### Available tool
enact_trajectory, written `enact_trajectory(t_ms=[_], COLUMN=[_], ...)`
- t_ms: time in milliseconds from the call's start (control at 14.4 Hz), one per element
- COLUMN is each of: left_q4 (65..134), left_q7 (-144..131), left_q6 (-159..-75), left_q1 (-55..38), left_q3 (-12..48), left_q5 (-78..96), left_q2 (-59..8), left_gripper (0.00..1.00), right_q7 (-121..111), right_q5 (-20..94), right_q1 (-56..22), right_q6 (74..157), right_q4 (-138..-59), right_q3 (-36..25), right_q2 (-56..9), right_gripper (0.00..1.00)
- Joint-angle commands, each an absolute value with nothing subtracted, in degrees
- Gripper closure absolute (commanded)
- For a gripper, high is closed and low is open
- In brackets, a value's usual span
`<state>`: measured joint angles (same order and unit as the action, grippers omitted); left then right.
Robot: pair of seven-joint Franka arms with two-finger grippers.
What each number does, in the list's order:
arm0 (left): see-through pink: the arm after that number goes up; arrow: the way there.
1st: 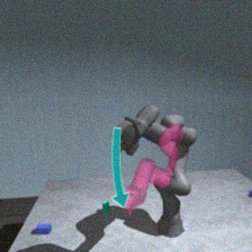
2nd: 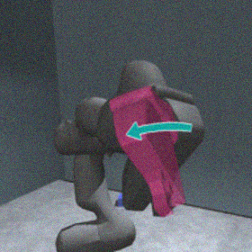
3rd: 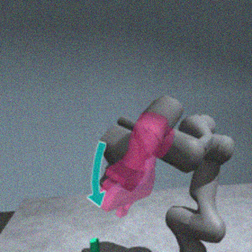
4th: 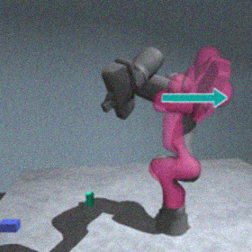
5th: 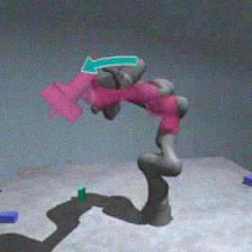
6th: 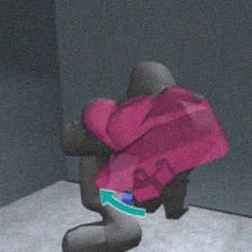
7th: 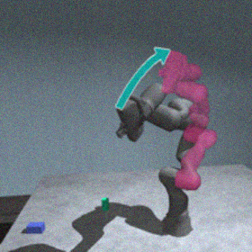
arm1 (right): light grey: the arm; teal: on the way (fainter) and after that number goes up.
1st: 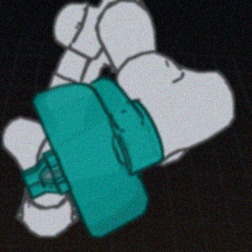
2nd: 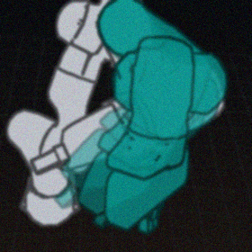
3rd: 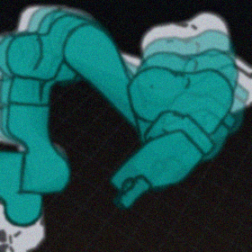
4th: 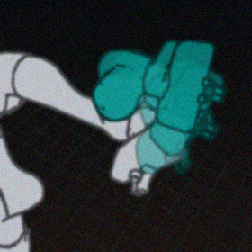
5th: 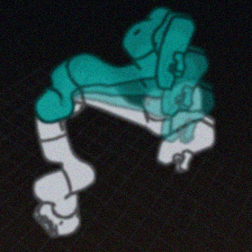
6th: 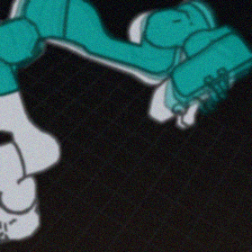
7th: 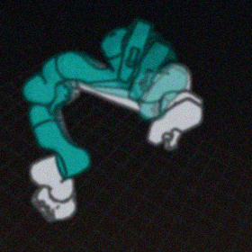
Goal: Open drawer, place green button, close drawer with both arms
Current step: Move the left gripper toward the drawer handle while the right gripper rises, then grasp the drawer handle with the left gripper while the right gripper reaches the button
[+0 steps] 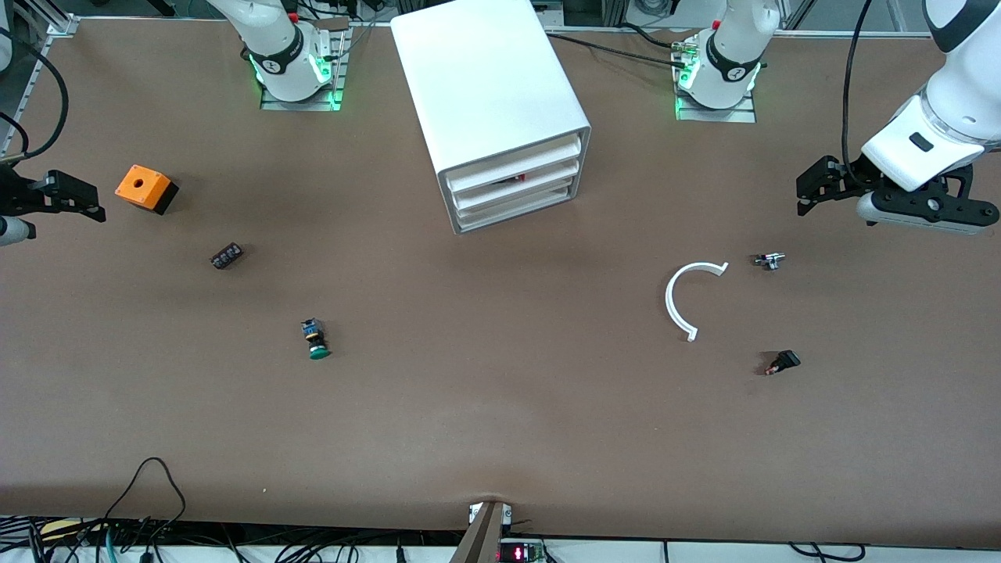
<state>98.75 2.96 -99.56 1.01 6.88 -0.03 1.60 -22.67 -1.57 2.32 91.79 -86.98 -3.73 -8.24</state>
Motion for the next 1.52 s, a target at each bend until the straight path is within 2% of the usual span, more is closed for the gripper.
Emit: enact_trajectory(t_ms=[0,416,554,762,1109,1455], left_q4=[96.8,96.1,95.5,92.1,91.9,91.9], left_q7=[3.6,4.0,3.5,4.0,4.1,4.4], left_q6=[-98.0,-89.0,-86.6,-80.4,-79.0,-80.6], left_q1=[0.8,-0.2,-0.7,-1.1,-4.4,-5.6], left_q3=[6.9,8.5,10.2,10.4,10.9,13.1], left_q5=[0.0,0.8,0.8,3.6,17.5,29.6], left_q2=[0.3,-1.0,-5.7,-8.1,-12.8,-23.6], left_gripper=[0.0,0.0,0.0,0.0,0.0,0.0], right_q7=[-23.4,-24.0,-25.0,-25.0,-27.1,-27.3], right_q5=[-0.5,0.1,4.0,4.5,4.7,4.9], right_q1=[2.9,2.9,2.9,2.9,2.6,0.3], right_q6=[91.2,92.1,94.7,98.7,100.2,106.7], right_q4=[-86.5,-86.9,-86.7,-86.7,-86.7,-86.7], right_q3=[-3.5,-3.4,-3.5,-3.5,-3.2,-2.6], right_q2=[-8.3,-11.8,-13.2,-15.8,-18.0,-22.1], right_gripper=[0.0,0.0,0.0,0.0,0.0,0.0])
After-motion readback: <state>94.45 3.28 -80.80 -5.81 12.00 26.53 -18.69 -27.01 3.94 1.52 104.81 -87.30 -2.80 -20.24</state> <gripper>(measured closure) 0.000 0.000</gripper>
